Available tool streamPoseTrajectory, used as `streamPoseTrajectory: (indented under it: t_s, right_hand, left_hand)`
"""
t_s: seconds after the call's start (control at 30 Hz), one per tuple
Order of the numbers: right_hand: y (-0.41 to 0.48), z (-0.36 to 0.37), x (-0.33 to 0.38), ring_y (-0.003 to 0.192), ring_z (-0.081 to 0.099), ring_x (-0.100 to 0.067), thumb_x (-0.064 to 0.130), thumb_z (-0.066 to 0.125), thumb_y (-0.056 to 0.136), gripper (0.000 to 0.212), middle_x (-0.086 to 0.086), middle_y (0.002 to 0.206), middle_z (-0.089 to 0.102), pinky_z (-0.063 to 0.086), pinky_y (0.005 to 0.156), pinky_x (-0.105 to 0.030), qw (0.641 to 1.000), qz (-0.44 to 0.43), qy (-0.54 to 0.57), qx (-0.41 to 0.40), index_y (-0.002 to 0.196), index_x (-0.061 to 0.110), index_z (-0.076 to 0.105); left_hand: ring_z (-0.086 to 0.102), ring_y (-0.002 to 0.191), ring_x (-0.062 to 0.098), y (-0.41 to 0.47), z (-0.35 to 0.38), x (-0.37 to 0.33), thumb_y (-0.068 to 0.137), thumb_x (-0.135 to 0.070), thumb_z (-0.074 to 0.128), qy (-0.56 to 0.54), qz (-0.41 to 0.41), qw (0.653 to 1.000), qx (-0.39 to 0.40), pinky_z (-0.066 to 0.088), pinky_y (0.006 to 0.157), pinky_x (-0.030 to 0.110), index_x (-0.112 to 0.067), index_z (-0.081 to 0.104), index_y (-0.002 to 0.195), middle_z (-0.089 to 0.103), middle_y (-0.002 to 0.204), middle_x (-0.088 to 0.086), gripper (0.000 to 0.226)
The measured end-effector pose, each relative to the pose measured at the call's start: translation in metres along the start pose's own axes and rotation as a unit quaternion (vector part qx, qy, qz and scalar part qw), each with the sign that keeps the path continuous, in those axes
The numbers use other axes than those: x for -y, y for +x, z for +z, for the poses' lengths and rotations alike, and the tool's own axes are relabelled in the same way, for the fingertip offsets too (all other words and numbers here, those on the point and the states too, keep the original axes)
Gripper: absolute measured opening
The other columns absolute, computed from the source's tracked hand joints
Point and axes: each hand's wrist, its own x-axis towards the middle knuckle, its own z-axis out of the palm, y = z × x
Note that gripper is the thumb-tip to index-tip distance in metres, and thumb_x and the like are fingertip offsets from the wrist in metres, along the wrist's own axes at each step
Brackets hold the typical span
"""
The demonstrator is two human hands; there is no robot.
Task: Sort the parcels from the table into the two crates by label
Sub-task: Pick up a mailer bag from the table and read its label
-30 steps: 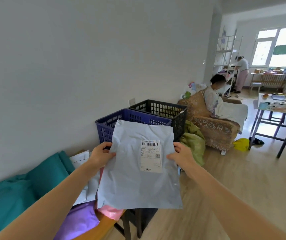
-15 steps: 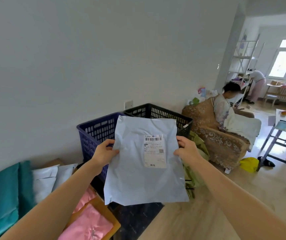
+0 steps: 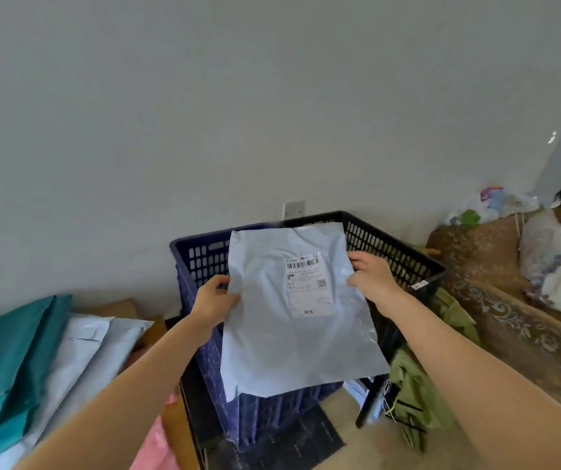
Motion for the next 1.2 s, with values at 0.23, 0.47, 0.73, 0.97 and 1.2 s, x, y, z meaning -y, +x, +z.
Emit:
streamPoseTrajectory:
  t_s: [0.23, 0.47, 0.73, 0.97, 1.2]
  right_hand:
    - [0.093, 0.002, -0.009, 0.092, 0.061, -0.016, -0.024, 0.046, 0.079, 0.062, -0.006, 0.117, 0.063, 0.05, 0.065, -0.019, 0.996, -0.035, -0.012, 0.083, 0.131, 0.007, 0.055]
    - [0.161, 0.029, -0.021, 0.09, 0.058, -0.012, -0.022, 0.047, 0.08, 0.058, -0.006, 0.119, 0.063, 0.046, 0.061, -0.014, 0.984, -0.072, -0.042, 0.156, 0.131, 0.006, 0.055]
    - [0.214, 0.086, -0.046, 0.097, 0.058, -0.015, -0.012, 0.046, 0.085, 0.044, -0.003, 0.107, 0.064, 0.052, 0.084, -0.032, 0.97, -0.09, -0.102, 0.2, 0.122, 0.009, 0.06]
    - [0.241, 0.143, -0.087, 0.084, 0.059, -0.026, 0.0, 0.045, 0.087, 0.017, -0.007, 0.087, 0.064, 0.044, 0.067, -0.035, 0.946, -0.057, -0.212, 0.238, 0.087, 0.006, 0.061]
    - [0.262, 0.181, -0.123, 0.08, 0.056, -0.022, 0.009, 0.051, 0.09, 0.013, -0.002, 0.086, 0.061, 0.039, 0.059, -0.027, 0.933, -0.018, -0.239, 0.268, 0.083, 0.017, 0.057]
  left_hand:
    - [0.06, 0.072, 0.014, 0.032, 0.026, -0.011, 0.092, -0.005, 0.061, 0.013, -0.01, 0.993, -0.116, 0.049, 0.058, 0.023, -0.012, 0.054, 0.12, 0.062, 0.091, 0.002, 0.03]
    - [0.06, 0.077, 0.02, 0.07, 0.037, -0.005, 0.091, -0.006, 0.062, 0.062, -0.049, 0.974, -0.211, 0.05, 0.062, 0.027, -0.011, 0.054, 0.125, 0.061, 0.088, 0.001, 0.035]
    - [0.056, 0.094, 0.028, 0.139, 0.03, 0.017, 0.092, -0.003, 0.052, 0.215, -0.137, 0.944, -0.209, 0.045, 0.067, 0.03, -0.003, 0.045, 0.13, 0.056, 0.111, 0.014, 0.038]
    - [0.055, 0.092, 0.03, 0.178, 0.047, 0.051, 0.089, -0.01, 0.045, 0.138, -0.24, 0.935, -0.223, 0.047, 0.074, 0.033, -0.002, 0.041, 0.131, 0.055, 0.108, 0.015, 0.043]
    - [0.052, 0.116, 0.037, 0.196, 0.067, 0.095, 0.093, -0.014, 0.048, 0.141, -0.312, 0.912, -0.227, 0.046, 0.083, 0.035, -0.002, 0.025, 0.141, 0.049, 0.133, 0.019, 0.055]
